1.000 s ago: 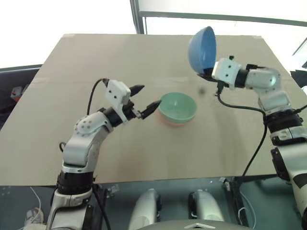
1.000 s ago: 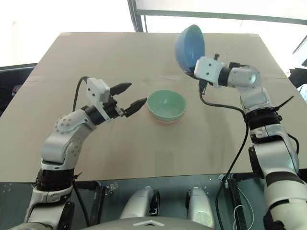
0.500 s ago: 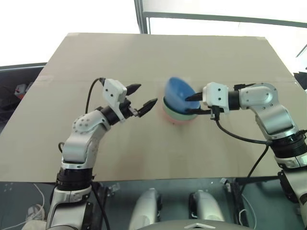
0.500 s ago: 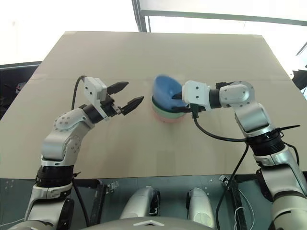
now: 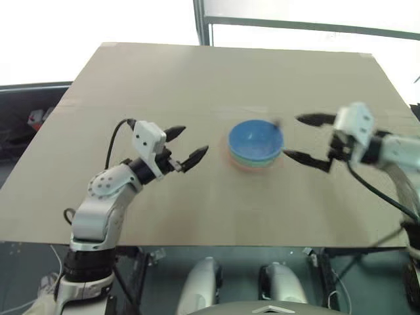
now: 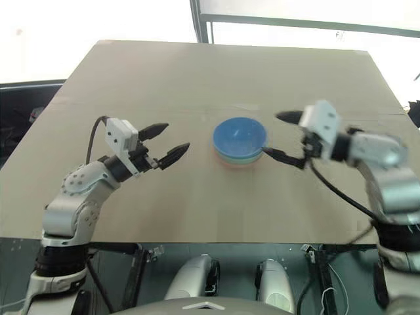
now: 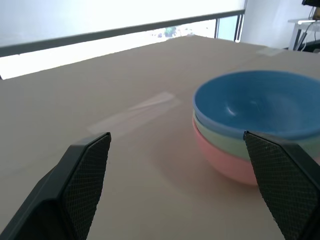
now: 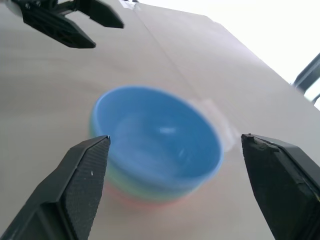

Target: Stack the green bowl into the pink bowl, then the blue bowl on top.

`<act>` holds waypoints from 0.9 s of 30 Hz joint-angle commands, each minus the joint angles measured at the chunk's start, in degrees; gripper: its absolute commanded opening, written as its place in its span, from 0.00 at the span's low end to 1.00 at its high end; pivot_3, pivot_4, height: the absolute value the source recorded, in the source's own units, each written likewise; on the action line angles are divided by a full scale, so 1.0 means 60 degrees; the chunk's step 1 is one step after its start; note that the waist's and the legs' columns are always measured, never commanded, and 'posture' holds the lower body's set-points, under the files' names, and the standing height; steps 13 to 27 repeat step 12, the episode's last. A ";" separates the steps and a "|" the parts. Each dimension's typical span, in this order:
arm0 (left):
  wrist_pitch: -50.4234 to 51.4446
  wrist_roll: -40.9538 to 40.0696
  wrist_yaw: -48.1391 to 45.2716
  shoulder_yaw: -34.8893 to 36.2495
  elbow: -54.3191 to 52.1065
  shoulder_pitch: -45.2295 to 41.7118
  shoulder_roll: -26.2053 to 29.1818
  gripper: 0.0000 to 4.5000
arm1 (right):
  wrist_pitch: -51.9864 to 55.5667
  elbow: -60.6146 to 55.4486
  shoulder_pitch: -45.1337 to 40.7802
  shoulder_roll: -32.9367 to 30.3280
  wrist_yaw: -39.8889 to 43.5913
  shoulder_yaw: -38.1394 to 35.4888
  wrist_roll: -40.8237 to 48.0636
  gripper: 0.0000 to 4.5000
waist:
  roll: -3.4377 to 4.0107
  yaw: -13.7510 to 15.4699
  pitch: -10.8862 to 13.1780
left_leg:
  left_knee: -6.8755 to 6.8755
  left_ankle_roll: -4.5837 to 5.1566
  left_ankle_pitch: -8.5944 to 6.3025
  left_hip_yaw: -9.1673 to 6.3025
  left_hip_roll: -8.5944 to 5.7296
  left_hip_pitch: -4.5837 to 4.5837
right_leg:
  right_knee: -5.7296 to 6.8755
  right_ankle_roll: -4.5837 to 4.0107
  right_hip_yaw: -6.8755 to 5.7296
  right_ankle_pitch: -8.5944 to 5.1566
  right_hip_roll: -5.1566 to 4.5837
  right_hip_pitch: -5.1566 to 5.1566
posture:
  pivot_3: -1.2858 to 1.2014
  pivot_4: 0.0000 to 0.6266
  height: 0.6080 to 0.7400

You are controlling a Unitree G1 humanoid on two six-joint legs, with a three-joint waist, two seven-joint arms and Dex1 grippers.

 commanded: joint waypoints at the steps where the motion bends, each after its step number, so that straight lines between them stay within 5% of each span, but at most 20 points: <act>1: -0.0158 -0.0693 -0.0914 0.0891 -0.0745 0.0664 0.0778 1.00 | 0.0189 -0.0437 0.1937 -0.1076 0.0838 -0.1993 0.0740 0.98 | 0.0001 -0.0009 0.0000 | 0.0001 0.0003 -0.0002 0.0001 0.0000 0.0006 | -0.0026 -0.0001 0.0000 -0.0001 -0.0001 0.0003 | 0.52 0.24 1.00; 5: 0.0054 -0.1353 -0.2045 0.1845 -0.0329 0.1104 0.1918 1.00 | -0.0294 -0.0161 0.3169 -0.1361 0.0882 -0.3551 0.0929 0.98 | 0.0008 -0.0147 -0.0001 | 0.0004 0.0001 -0.0001 0.0025 0.0019 0.0053 | 0.0005 -0.0003 0.0030 -0.0002 0.0011 0.0011 | 0.52 0.24 1.00; 12: -0.0069 -0.1632 -0.3578 0.2606 0.0514 0.1220 0.3355 1.00 | 0.0107 -0.0573 0.3713 -0.1652 0.0695 -0.4381 0.1531 0.98 | 0.0010 -0.0120 -0.0006 | 0.0002 -0.0005 0.0002 0.0039 0.0041 0.0069 | 0.0009 -0.0007 0.0052 -0.0002 0.0035 0.0008 | 0.52 0.24 1.00; 27: -0.0069 -0.1632 -0.3578 0.2606 0.0514 0.1220 0.3355 1.00 | 0.0107 -0.0573 0.3713 -0.1652 0.0695 -0.4381 0.1531 0.98 | 0.0010 -0.0120 -0.0006 | 0.0002 -0.0005 0.0002 0.0039 0.0041 0.0069 | 0.0009 -0.0007 0.0052 -0.0002 0.0035 0.0008 | 0.52 0.24 1.00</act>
